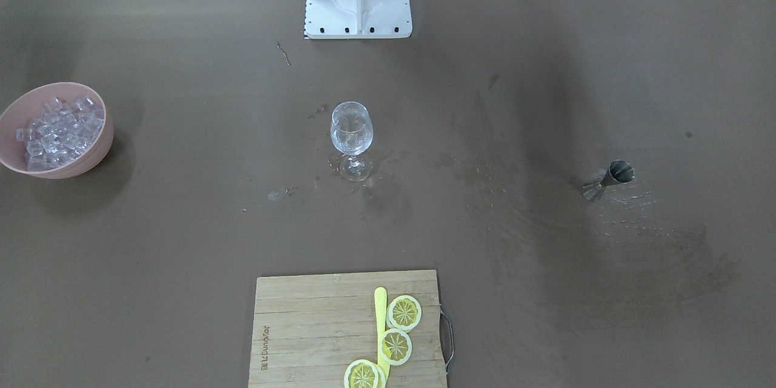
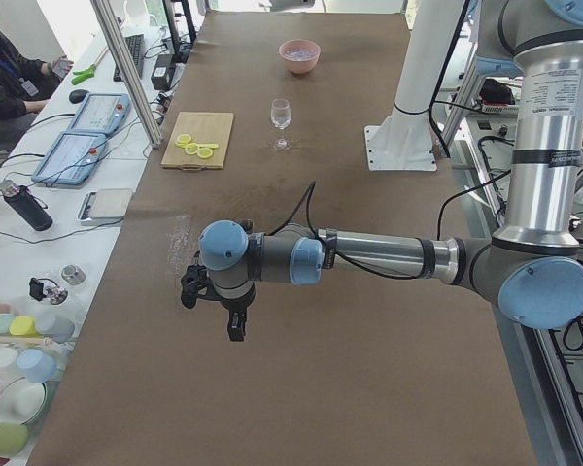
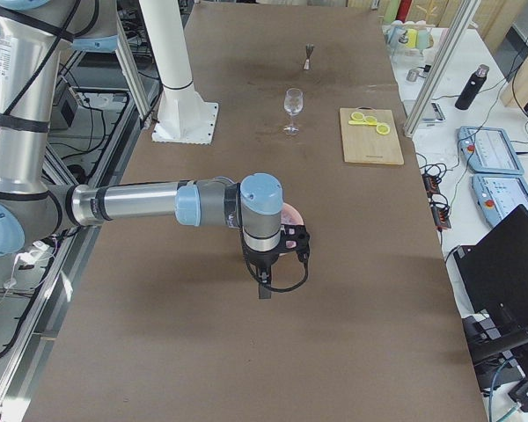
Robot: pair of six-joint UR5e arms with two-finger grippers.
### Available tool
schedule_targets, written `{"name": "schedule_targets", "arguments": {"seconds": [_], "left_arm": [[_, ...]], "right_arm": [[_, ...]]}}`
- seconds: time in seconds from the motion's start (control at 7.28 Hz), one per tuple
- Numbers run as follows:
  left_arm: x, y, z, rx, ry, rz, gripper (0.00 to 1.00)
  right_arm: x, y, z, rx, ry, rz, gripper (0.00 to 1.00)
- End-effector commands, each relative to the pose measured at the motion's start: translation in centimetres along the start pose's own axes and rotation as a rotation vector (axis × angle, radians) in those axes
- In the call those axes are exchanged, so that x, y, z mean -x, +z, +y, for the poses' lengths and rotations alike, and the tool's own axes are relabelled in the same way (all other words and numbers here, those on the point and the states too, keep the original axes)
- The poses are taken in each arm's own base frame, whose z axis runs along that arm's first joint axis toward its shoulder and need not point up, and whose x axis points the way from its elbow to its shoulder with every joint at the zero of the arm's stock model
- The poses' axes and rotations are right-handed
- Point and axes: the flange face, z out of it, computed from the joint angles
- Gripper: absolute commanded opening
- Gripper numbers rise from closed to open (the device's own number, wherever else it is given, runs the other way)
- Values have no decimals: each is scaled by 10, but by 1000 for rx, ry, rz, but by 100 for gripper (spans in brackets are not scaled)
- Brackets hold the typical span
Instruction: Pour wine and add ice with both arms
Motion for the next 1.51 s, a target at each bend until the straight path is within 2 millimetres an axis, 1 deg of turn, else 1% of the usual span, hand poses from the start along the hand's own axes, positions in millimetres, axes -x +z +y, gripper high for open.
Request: {"name": "schedule_targets", "arguments": {"seconds": [0.0, 0.27, 0.96, 1.37], "left_arm": [[1, 1, 1, 5, -6, 0, 98], [6, 5, 1, 14, -15, 1, 98], [6, 6, 1, 17, -18, 2, 98], [6, 6, 2, 18, -19, 2, 98]], "right_arm": [[1, -2, 0, -4, -3, 0, 100], [4, -6, -1, -12, -9, 1, 100], [7, -9, 0, -18, -13, 2, 100], [14, -18, 1, -35, -25, 2, 100]]}}
